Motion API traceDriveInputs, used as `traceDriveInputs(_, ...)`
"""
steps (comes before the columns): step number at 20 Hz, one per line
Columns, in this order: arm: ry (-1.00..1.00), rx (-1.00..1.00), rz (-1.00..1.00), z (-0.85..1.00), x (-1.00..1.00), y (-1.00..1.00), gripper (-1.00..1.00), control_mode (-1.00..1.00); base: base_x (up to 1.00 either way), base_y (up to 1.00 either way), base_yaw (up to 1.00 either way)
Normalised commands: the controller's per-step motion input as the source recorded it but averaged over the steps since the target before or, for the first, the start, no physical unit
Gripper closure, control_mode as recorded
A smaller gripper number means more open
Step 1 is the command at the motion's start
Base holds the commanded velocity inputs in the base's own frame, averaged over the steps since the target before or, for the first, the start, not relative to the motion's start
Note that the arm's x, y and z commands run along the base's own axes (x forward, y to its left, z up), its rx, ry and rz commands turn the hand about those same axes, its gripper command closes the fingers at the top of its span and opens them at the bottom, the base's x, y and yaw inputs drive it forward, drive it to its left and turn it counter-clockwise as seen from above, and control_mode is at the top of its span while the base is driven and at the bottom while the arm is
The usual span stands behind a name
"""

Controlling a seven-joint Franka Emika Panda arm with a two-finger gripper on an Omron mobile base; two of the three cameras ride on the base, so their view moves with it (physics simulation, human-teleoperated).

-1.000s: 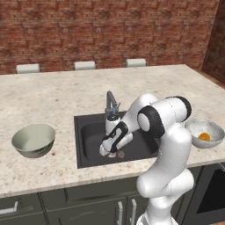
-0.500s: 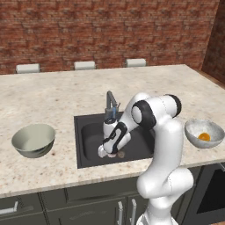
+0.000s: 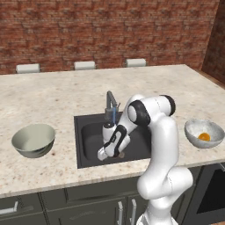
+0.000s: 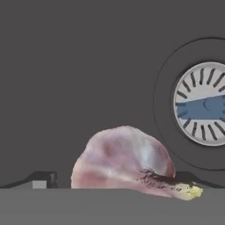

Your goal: Pick the garlics from the sink and place them in one bowl. Place the orange in the other bowl. Then turn off the sink faucet.

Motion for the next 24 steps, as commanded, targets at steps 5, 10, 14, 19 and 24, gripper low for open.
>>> traceDriveInputs(5,0.00,0.00,0.00,-0.20,0.02,0.01,1.00,-1.00,0.00,0.00,0.00)
traceDriveInputs(10,0.00,0.00,0.00,0.04,0.00,0.00,1.00,-1.00,0.00,0.00,0.00)
traceDriveInputs(14,0.00,0.05,0.00,0.53,0.00,0.00,1.00,-1.00,0.00,0.00,0.00)
traceDriveInputs(19,-0.11,0.03,0.00,0.80,-0.08,0.07,1.00,-1.00,0.00,0.00,0.00)
traceDriveInputs(24,-0.06,0.00,-0.06,0.86,-0.03,0.20,1.00,-1.00,0.00,0.00,0.00)
